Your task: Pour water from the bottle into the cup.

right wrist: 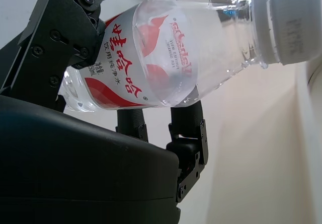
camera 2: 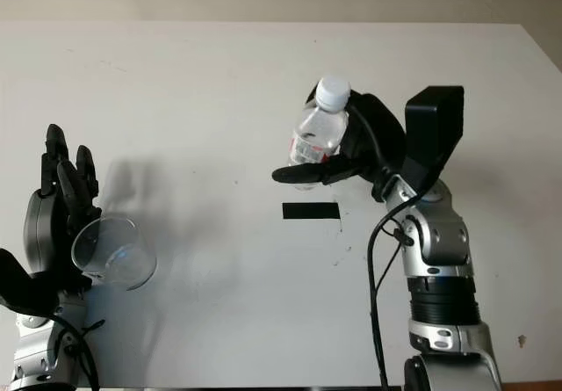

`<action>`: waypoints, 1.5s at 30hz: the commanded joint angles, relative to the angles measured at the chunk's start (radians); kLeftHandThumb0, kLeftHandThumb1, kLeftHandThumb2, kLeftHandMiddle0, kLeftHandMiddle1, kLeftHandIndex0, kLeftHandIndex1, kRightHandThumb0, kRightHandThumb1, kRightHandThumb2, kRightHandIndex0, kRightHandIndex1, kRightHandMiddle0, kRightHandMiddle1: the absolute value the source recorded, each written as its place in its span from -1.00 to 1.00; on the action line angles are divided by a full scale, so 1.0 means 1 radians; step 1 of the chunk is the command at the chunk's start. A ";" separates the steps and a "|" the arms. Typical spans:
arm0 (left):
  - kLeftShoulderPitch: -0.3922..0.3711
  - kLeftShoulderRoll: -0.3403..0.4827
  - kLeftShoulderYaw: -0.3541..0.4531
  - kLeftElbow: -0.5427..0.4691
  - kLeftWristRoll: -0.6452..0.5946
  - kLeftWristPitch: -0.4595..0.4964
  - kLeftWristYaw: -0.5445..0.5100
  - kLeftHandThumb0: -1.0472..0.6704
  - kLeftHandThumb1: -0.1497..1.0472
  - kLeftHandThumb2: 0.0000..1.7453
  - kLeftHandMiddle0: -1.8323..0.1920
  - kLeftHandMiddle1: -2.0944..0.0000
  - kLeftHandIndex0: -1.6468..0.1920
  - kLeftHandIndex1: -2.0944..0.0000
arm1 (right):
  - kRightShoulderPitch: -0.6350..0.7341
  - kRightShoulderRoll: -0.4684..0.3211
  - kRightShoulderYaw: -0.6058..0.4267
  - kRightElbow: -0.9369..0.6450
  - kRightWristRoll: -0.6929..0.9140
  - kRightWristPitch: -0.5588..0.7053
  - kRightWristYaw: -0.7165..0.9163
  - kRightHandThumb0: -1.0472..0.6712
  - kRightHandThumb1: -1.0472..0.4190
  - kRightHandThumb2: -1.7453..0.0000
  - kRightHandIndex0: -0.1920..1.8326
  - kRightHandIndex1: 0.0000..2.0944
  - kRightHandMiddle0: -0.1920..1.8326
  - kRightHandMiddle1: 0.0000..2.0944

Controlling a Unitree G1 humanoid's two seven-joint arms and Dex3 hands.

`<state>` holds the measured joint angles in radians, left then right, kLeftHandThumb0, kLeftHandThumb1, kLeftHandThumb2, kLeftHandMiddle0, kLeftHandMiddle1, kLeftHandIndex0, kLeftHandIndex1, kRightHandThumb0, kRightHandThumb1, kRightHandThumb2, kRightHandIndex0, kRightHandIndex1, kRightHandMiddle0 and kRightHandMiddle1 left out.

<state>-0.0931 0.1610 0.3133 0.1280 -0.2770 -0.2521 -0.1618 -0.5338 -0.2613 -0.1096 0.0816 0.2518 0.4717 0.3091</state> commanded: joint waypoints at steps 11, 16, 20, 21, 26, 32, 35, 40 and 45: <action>0.034 0.009 0.014 -0.008 -0.012 0.046 -0.012 -0.69 1.00 -0.16 1.00 0.96 1.00 1.00 | 0.044 0.018 -0.009 -0.007 -0.013 0.020 -0.071 -0.03 -1.00 0.65 0.50 1.00 -0.14 1.00; 0.034 0.012 0.014 -0.006 -0.003 0.040 -0.013 -0.69 1.00 -0.15 1.00 0.95 1.00 1.00 | 0.036 0.027 -0.008 0.010 -0.007 0.042 -0.074 -0.04 -1.00 0.63 0.57 1.00 -0.07 1.00; 0.035 0.011 0.011 -0.014 -0.003 0.047 -0.011 -0.70 1.00 -0.15 1.00 0.95 1.00 1.00 | 0.038 0.021 -0.002 -0.010 -0.015 0.057 -0.074 -0.05 -1.00 0.64 0.60 1.00 -0.01 1.00; 0.036 0.011 0.012 -0.012 -0.005 0.045 -0.014 -0.70 1.00 -0.15 1.00 0.96 1.00 1.00 | 0.039 0.020 -0.002 -0.017 -0.014 0.064 -0.074 -0.05 -1.00 0.64 0.61 1.00 0.01 1.00; 0.044 0.009 0.013 -0.019 -0.007 0.047 -0.016 -0.70 1.00 -0.15 1.00 0.97 1.00 1.00 | 0.042 0.005 0.007 -0.063 -0.016 0.108 -0.063 -0.02 -1.00 0.61 0.65 1.00 0.07 1.00; 0.045 0.006 0.016 -0.010 -0.008 0.030 -0.021 -0.69 1.00 -0.14 1.00 0.97 1.00 1.00 | 0.033 -0.017 0.035 -0.092 -0.031 0.144 -0.043 0.00 -1.00 0.58 0.70 1.00 0.15 1.00; 0.046 0.003 0.015 -0.014 -0.007 0.039 -0.016 -0.69 1.00 -0.14 1.00 0.97 1.00 1.00 | 0.037 -0.024 0.050 -0.101 -0.045 0.144 -0.031 0.02 -1.00 0.56 0.71 1.00 0.17 1.00; 0.047 0.000 0.012 -0.015 -0.004 0.036 -0.012 -0.69 1.00 -0.13 1.00 0.97 1.00 1.00 | 0.047 -0.018 0.048 -0.084 -0.044 0.135 -0.017 0.02 -1.00 0.55 0.71 1.00 0.18 1.00; 0.051 0.001 0.014 -0.020 -0.009 0.040 -0.015 -0.69 1.00 -0.13 1.00 0.97 1.00 1.00 | 0.067 -0.006 0.049 -0.079 -0.044 0.136 -0.019 0.01 -1.00 0.56 0.72 1.00 0.21 1.00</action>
<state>-0.0762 0.1700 0.3271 0.1037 -0.2799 -0.2170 -0.1769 -0.4752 -0.2720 -0.0571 0.0080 0.2044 0.6118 0.2907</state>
